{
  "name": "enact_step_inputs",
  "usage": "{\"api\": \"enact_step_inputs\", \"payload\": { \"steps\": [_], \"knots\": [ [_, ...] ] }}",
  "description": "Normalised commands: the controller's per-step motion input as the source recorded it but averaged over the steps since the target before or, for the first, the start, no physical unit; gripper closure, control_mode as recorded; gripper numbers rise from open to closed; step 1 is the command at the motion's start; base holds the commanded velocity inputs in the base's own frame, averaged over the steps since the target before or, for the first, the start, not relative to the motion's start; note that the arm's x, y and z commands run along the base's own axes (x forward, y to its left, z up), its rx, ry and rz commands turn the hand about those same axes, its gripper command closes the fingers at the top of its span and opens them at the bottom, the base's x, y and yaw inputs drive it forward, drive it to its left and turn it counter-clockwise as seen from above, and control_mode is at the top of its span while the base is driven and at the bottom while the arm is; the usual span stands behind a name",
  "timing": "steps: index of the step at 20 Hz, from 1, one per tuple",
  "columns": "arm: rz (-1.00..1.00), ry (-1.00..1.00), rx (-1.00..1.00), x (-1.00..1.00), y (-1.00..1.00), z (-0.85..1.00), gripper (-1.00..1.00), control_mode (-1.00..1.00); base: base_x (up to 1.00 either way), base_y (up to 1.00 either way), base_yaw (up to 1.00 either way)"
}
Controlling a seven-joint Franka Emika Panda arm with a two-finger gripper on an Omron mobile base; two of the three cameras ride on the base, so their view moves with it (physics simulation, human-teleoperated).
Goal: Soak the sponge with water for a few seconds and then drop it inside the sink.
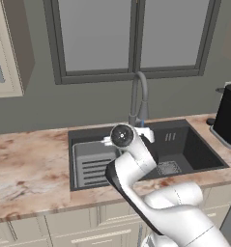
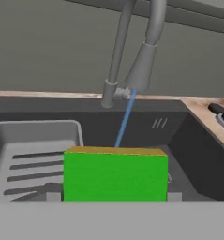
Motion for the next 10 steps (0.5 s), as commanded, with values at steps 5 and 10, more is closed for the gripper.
{"api": "enact_step_inputs", "payload": {
  "steps": [5, 10],
  "knots": [
    [-0.05, -0.01, 0.00, 0.11, 0.00, 0.00, 1.00, -1.00, 0.00, 0.00, 0.00],
    [-0.05, 0.00, 0.00, 0.20, -0.09, -0.02, 1.00, -1.00, 0.00, 0.00, 0.00]
  ]
}}
